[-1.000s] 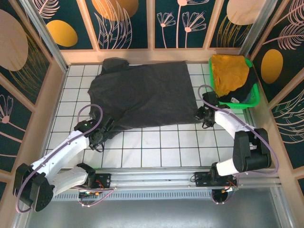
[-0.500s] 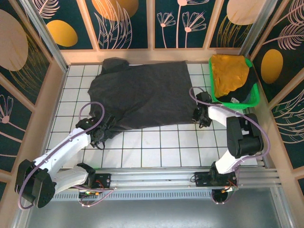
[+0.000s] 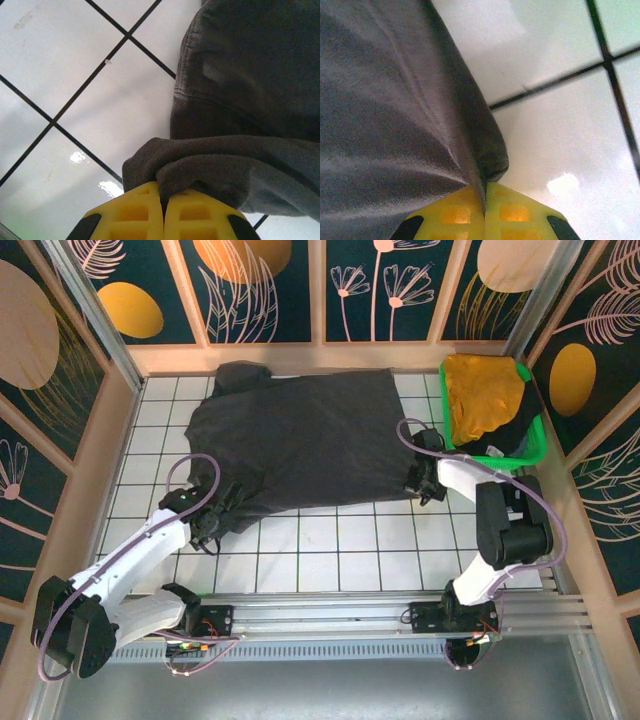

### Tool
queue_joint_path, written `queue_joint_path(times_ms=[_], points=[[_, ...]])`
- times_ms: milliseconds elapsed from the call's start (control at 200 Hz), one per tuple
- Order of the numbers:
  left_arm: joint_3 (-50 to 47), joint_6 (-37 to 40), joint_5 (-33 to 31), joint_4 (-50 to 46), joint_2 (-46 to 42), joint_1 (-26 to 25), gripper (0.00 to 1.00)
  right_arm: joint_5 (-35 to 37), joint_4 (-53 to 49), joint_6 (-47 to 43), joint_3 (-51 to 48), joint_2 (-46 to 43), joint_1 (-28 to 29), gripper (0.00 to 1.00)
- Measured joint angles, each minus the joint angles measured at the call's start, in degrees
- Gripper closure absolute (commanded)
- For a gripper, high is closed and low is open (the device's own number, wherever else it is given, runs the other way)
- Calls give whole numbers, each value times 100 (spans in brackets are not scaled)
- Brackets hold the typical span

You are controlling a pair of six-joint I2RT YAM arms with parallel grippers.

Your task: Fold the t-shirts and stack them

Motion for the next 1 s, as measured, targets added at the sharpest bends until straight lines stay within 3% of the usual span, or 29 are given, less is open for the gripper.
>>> queue_joint_path(times_ms=[285,531,731,1001], points=[[-55,-79,332,-555,-828,0,100,118,-1445,831,-566,-1705,199,100],[-203,-354,682,-911,-1456,0,100,-142,-1982,1510,-623,-2247,479,100],[721,-138,369,-678,-535,0,100,-332,-1965,1823,-579,-2177,400,100],[2323,1001,7,400,1370,398,100,-708,-1582,2190,210,-1333,20,100]])
